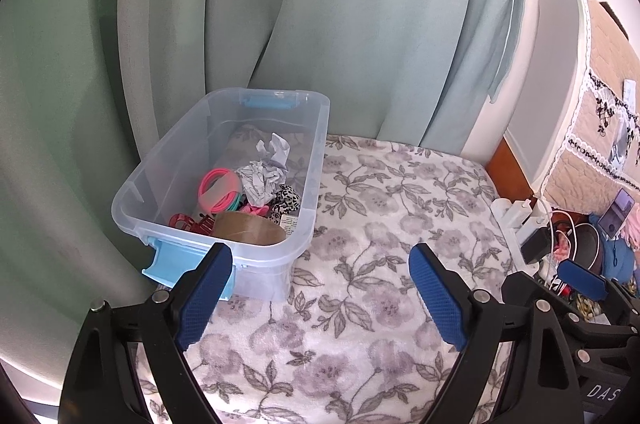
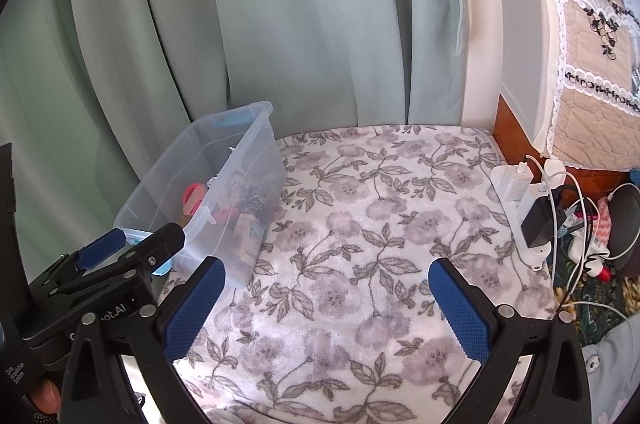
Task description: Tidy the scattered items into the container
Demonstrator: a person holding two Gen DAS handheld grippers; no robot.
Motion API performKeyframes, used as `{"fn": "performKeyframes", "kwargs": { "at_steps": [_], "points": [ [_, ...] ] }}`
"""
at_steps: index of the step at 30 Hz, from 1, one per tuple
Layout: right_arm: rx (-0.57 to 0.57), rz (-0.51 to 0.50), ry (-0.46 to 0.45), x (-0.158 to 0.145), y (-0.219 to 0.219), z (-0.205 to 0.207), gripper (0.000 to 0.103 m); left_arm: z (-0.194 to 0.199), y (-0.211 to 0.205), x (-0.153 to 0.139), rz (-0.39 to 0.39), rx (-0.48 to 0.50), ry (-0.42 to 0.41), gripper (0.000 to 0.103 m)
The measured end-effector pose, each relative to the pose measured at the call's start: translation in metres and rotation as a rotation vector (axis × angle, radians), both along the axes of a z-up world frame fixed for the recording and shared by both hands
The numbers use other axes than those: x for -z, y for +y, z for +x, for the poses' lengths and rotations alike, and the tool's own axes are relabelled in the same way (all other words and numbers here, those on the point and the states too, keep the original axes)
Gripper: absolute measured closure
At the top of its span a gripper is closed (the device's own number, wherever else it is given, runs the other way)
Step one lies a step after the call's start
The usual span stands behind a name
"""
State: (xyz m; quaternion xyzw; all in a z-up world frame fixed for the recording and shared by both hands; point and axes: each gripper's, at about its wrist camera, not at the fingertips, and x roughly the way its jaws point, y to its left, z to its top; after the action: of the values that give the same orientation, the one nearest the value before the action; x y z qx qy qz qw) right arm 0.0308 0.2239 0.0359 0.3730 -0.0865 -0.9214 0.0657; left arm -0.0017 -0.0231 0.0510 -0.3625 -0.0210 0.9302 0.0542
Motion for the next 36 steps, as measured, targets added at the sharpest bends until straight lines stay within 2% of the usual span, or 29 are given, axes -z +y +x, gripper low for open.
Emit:
{"fn": "performKeyframes", "kwargs": {
  "at_steps": [16, 20, 31, 36],
  "points": [
    [0.001, 0.038, -0.011, -0.004, -0.013, 0.003, 0.0, 0.0, -0.027, -0.001, 0.032, -0.034, -0.017, 0.012],
    [0.002, 0.043, -0.011, -0.006, -0.018, 0.003, 0.0, -0.001, -0.034, 0.002, 0.03, -0.041, -0.033, 0.005],
    [0.006, 0.071, -0.008, -0.011, -0.04, 0.003, 0.0, -0.002, -0.057, 0.007, 0.051, -0.054, -0.042, 0.004],
    [-0.003, 0.09, -0.01, -0.013, -0.052, 0.002, 0.0, -0.002, -0.064, 0.011, 0.024, -0.076, -0.039, 0.004]
  ]
}}
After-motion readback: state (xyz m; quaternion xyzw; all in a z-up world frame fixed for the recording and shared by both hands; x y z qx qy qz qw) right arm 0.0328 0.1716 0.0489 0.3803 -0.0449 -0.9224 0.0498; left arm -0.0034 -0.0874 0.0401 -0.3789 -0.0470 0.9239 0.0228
